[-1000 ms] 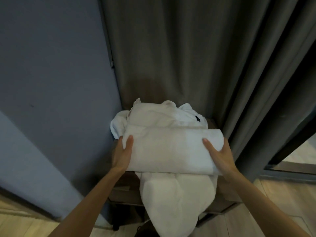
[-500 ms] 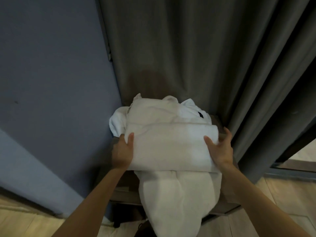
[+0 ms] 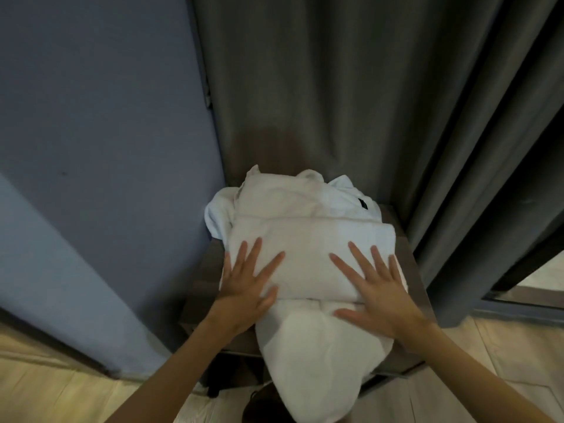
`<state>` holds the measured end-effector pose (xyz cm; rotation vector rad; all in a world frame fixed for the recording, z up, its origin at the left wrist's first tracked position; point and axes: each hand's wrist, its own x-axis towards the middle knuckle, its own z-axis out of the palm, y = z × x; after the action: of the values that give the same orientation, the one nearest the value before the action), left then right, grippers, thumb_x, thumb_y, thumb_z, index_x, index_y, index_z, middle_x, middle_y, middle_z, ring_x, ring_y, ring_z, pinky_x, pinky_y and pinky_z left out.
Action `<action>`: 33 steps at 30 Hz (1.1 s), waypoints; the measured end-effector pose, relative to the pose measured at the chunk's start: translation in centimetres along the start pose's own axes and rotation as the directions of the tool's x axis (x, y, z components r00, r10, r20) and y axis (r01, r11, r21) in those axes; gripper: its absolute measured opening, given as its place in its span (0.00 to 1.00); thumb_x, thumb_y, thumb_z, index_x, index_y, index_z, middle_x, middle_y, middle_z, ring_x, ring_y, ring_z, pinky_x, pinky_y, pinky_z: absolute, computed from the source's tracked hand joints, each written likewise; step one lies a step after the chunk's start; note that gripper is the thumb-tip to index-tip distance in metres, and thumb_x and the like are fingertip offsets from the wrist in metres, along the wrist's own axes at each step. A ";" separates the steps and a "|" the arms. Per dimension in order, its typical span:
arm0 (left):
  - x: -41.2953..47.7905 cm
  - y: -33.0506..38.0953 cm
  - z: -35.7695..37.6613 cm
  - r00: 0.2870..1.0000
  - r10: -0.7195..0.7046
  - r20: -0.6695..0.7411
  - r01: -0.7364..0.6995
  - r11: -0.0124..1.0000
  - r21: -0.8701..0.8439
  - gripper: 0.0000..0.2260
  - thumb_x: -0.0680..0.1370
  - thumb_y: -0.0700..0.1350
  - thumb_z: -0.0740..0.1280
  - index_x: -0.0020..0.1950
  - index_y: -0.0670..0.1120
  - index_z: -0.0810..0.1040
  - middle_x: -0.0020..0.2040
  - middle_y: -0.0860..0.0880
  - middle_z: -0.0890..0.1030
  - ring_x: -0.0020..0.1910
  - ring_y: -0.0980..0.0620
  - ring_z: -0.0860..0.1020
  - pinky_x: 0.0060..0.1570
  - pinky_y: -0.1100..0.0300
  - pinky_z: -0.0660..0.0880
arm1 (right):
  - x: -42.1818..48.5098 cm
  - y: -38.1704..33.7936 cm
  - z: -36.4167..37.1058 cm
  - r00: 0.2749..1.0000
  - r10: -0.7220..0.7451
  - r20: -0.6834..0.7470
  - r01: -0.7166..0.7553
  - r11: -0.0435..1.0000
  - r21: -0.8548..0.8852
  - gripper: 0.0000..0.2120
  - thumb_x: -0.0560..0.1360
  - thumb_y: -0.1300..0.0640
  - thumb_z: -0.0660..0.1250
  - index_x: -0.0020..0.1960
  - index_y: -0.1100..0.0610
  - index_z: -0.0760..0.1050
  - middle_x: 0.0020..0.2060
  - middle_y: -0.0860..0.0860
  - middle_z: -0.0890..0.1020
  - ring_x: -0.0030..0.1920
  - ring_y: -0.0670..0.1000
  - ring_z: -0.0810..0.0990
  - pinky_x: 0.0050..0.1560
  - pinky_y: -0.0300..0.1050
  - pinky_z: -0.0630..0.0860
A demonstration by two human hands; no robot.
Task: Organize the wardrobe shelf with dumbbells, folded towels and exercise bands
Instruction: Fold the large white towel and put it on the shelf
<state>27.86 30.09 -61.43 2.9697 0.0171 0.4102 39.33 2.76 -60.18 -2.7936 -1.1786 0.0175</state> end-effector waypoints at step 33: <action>15.9 0.0 -22.5 0.859 -0.028 -0.511 0.056 0.998 0.038 0.32 0.69 0.36 0.68 0.73 0.49 0.67 0.65 0.44 0.74 0.61 0.41 0.72 0.63 0.46 0.63 | 10.0 -1.0 -26.1 0.628 -0.056 -0.776 -0.127 0.977 -0.173 0.19 0.68 0.61 0.71 0.59 0.56 0.77 0.49 0.55 0.82 0.47 0.61 0.78 0.54 0.58 0.71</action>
<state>37.12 33.69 -35.67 2.8036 0.1510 1.1940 46.95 8.06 -33.86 -2.4573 -0.8969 -1.2614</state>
